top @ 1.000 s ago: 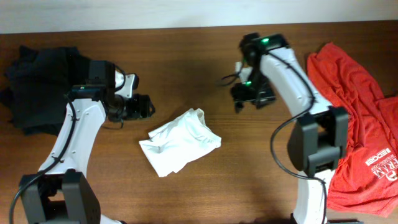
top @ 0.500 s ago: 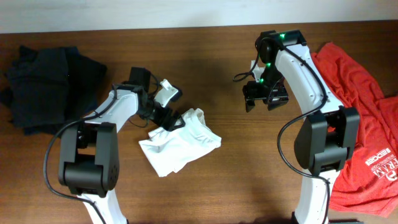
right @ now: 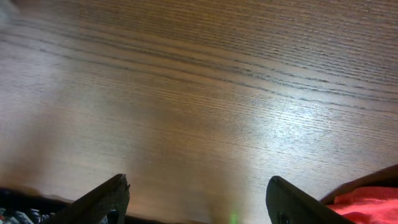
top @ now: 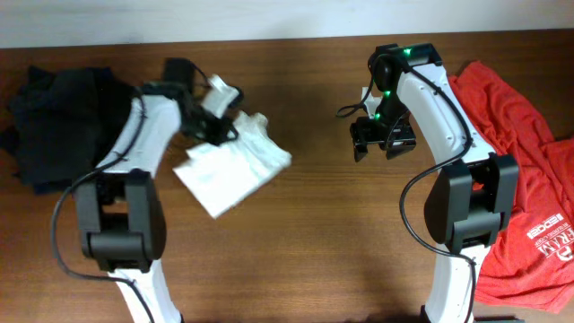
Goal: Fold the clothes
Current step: 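Carry the folded white shirt left with the left gripper onto the dark pile, then release the white shirt on the pile and lift the left gripper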
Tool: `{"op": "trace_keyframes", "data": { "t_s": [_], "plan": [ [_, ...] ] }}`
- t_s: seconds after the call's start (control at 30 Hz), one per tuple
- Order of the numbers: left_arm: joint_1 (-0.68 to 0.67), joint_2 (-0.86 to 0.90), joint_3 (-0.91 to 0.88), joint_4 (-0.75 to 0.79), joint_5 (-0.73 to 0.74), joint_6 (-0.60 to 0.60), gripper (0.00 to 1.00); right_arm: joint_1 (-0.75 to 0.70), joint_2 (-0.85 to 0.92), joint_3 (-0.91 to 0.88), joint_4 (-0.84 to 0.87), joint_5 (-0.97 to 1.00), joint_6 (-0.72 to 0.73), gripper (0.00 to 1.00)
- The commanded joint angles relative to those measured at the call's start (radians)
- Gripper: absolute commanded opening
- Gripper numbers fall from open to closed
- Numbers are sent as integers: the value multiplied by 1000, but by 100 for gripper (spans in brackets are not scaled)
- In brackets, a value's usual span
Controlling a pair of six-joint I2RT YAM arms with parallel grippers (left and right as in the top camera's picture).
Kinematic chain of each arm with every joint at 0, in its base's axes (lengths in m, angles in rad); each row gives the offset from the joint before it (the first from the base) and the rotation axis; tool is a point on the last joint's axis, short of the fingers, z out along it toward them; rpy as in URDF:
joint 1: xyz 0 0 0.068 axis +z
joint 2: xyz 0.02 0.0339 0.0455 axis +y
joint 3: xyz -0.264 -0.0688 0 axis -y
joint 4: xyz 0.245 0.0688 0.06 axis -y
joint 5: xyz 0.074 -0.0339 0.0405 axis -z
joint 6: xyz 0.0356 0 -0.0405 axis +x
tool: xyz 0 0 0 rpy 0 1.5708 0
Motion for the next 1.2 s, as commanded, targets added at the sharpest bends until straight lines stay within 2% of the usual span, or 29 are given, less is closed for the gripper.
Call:
{"op": "trace_keyframes", "data": {
  "t_s": [0.0, 0.2, 0.37, 0.5, 0.67, 0.87, 0.97, 1.0, 1.03, 1.07, 1.13, 1.17],
  "plan": [
    [110, -118, 136, -52, -101, -60, 1, 3, -26, 15, -2, 10, 5, 74],
    [317, -244, 153, 19, -168, -85, 1, 3, -26, 15, -3, 9, 5, 74],
    [455, -248, 153, 128, -168, -208, 1, 3, -26, 15, -9, 9, 5, 74],
    [522, -246, 152, 153, -168, -220, 1, 3, -26, 15, -10, 9, 5, 74],
    [593, -182, 151, 171, -169, -235, 1, 3, -26, 15, -17, 9, 5, 74],
    [679, -95, 151, 288, -170, -253, 4, 4, -26, 15, -18, 9, 5, 74],
    [721, -29, 151, 329, -269, -299, 5, 4, -26, 15, -18, 9, 5, 74],
    [735, -21, 151, 333, -296, -325, 8, 4, -26, 15, -18, 9, 5, 74],
    [759, -17, 151, 336, -353, -411, 16, 4, -26, 15, -18, 9, 5, 75],
    [780, -17, 151, 348, -360, -482, 47, 4, -26, 15, -18, 9, 5, 75],
    [809, -18, 169, 349, -313, -500, 84, 4, -26, 15, -18, 9, 5, 75],
    [821, -29, 190, 330, -272, -500, 95, 4, -26, 15, -18, 9, 5, 75]
  ]
}}
